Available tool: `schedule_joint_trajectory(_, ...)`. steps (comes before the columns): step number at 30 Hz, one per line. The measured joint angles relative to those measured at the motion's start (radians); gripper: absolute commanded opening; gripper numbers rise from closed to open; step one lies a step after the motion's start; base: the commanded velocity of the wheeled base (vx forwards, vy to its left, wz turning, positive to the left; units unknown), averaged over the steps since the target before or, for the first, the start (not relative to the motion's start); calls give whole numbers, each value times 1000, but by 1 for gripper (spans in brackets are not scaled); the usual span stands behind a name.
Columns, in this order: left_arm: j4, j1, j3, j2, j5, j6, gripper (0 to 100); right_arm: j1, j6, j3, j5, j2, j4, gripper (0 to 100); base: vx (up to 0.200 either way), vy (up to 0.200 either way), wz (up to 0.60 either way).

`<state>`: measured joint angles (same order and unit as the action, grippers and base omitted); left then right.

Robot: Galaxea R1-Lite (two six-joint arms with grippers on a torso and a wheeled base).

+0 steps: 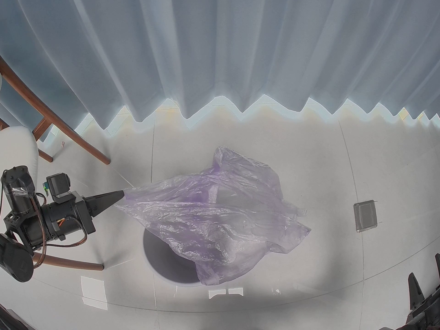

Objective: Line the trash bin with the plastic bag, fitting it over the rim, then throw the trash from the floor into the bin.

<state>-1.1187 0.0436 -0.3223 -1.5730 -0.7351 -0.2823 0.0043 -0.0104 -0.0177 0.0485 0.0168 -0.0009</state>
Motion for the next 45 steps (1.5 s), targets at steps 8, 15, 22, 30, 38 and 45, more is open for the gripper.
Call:
schedule_joint_trajectory(8,-8,3,1,-3,0,0,0,0,-20,0,9,0,-1,100,0,0,0)
schedule_joint_trajectory(15,-9,3,0,-4,0,0,0,0,0,0,2,0,-67,100,0,0,0)
schedule_joint_trajectory(22,-9,10,3,-5,1,9,0,16,22,-27,-3,37,-214,100,0,0,0)
schedule_joint_trajectory(30,-9,14,5,-5,1,31,0,129,213,-85,7,149,-200,100,0,0,0)
schedule_joint_trajectory(38,-9,10,3,-5,1,35,0,194,434,-161,210,331,-164,100,0,0,0)
schedule_joint_trajectory(45,-9,6,1,-5,1,37,0,212,478,-182,440,451,-154,100,0,0,0)
